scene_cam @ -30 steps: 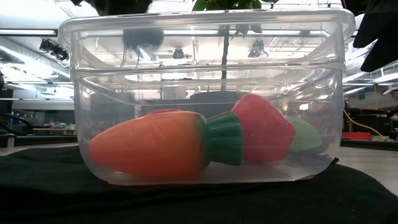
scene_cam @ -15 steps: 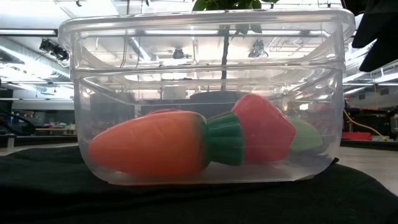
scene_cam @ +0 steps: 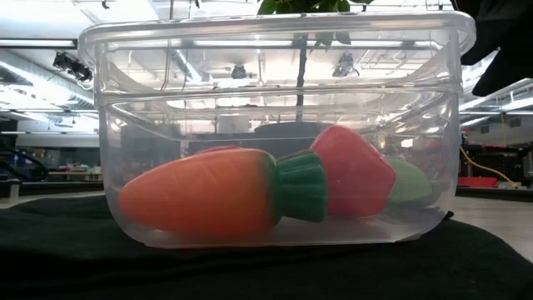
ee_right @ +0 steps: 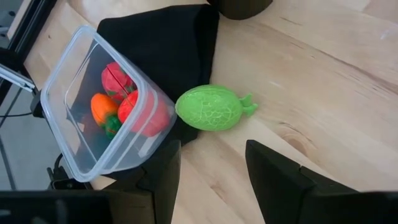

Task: Pick and placing Produce into tupperware
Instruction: Put the green watermelon into the transparent bin

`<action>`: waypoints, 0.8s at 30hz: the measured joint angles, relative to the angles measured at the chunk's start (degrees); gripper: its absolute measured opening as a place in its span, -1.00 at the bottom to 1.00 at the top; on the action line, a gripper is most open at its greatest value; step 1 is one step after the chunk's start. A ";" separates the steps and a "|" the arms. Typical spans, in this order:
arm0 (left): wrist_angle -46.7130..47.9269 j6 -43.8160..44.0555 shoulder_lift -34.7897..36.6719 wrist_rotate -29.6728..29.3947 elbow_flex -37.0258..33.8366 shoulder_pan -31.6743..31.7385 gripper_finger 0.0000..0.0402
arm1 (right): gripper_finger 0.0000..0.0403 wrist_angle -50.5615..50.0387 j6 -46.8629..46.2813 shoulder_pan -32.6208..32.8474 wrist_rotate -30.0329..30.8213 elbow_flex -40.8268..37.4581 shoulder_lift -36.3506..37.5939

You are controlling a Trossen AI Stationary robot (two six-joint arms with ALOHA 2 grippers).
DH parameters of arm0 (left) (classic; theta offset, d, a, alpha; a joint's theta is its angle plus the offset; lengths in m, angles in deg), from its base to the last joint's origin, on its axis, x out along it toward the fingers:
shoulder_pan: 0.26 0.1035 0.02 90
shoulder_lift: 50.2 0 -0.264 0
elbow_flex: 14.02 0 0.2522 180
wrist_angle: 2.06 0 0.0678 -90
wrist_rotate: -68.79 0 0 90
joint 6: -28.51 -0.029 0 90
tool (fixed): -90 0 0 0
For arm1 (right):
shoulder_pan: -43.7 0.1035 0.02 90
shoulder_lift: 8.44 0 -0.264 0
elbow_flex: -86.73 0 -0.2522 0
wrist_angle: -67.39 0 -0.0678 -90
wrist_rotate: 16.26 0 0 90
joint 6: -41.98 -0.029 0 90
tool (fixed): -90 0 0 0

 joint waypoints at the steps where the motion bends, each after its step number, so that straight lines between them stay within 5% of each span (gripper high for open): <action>1: -0.40 0.47 -0.99 0.10 -0.90 -0.43 0.54 | -0.07 0.02 -0.02 0.00 -0.02 0.00 0.02; 9: -1.18 2.50 -8.02 0.27 -1.90 -3.30 0.52 | -0.07 0.04 -0.20 0.00 -0.01 0.00 0.02; 16: -6.51 7.38 -16.37 9.42 -1.90 -2.39 0.53 | -0.07 0.03 -0.12 -0.58 -0.02 0.00 0.02; 24: -9.44 7.09 -21.55 9.87 -1.88 -2.36 0.54 | -0.07 0.20 1.09 -2.03 0.39 0.00 0.02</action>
